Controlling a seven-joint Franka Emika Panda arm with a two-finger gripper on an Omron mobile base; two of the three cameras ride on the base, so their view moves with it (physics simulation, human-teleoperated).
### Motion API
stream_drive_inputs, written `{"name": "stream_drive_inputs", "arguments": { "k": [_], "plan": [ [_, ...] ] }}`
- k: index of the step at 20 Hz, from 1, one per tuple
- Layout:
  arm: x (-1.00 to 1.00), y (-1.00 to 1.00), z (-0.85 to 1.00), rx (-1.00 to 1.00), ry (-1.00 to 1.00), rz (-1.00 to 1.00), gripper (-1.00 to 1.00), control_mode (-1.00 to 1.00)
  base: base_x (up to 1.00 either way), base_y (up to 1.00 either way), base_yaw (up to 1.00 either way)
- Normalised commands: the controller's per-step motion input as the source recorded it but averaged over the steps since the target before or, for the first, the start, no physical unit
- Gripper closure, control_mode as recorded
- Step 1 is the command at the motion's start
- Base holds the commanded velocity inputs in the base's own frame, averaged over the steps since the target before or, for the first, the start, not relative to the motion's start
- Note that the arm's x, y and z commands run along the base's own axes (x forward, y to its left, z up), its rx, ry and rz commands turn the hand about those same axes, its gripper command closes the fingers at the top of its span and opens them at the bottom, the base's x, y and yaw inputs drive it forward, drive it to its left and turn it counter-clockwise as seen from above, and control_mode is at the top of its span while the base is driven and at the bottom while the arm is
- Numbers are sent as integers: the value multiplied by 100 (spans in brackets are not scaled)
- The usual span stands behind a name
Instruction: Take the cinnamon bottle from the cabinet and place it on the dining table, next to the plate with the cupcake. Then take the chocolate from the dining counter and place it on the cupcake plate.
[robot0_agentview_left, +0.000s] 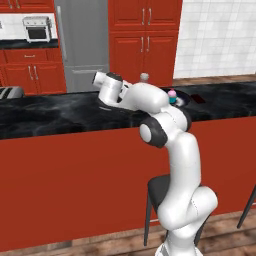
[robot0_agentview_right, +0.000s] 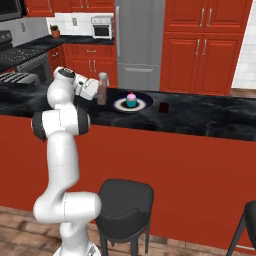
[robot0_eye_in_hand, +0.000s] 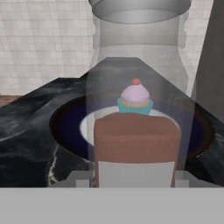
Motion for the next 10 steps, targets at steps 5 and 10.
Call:
{"name": "stream_drive_inputs", "arguments": {
  "k": [5,10],
  "plan": [
    [15,0,-46,0,0,-3,100,-100,0,0,0],
    [13,0,-45,0,5,-5,-100,-100,0,0,0]
  ]
}}
